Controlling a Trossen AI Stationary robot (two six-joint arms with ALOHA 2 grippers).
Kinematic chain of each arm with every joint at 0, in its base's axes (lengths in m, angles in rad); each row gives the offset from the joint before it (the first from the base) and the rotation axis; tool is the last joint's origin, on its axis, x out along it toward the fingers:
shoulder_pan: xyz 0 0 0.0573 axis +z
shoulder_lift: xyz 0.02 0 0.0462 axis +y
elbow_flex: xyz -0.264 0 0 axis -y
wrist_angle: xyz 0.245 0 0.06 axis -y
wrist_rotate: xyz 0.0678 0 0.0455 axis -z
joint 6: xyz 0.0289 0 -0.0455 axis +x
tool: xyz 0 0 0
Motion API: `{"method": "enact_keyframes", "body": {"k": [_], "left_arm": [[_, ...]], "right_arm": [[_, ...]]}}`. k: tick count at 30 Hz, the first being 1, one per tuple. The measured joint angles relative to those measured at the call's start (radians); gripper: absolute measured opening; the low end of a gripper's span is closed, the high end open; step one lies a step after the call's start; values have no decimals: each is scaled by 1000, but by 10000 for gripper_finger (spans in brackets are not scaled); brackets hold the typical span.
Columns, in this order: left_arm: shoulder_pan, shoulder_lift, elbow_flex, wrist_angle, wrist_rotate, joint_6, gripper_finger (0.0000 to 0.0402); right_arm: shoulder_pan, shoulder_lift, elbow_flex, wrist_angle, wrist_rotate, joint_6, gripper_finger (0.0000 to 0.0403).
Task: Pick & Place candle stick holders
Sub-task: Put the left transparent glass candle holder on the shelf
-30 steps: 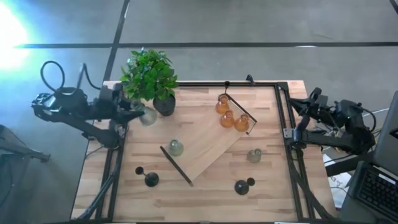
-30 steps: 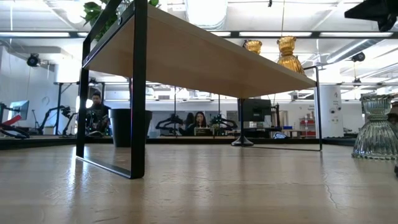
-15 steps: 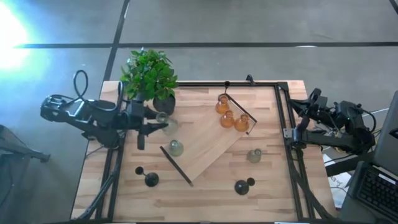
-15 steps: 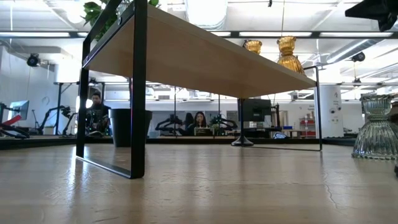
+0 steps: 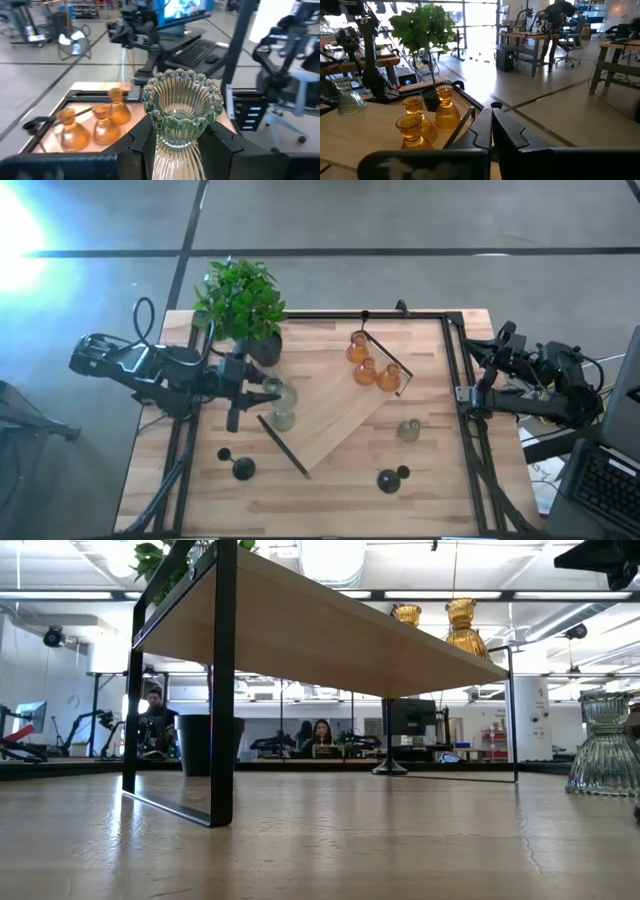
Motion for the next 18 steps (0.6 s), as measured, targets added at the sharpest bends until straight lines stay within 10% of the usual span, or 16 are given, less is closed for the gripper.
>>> {"method": "enact_keyframes", "body": {"k": [18], "left_arm": [[3,208,-1,139,49,-33,119]], "right_arm": [[0,0,0,0,1,0,8]]}}
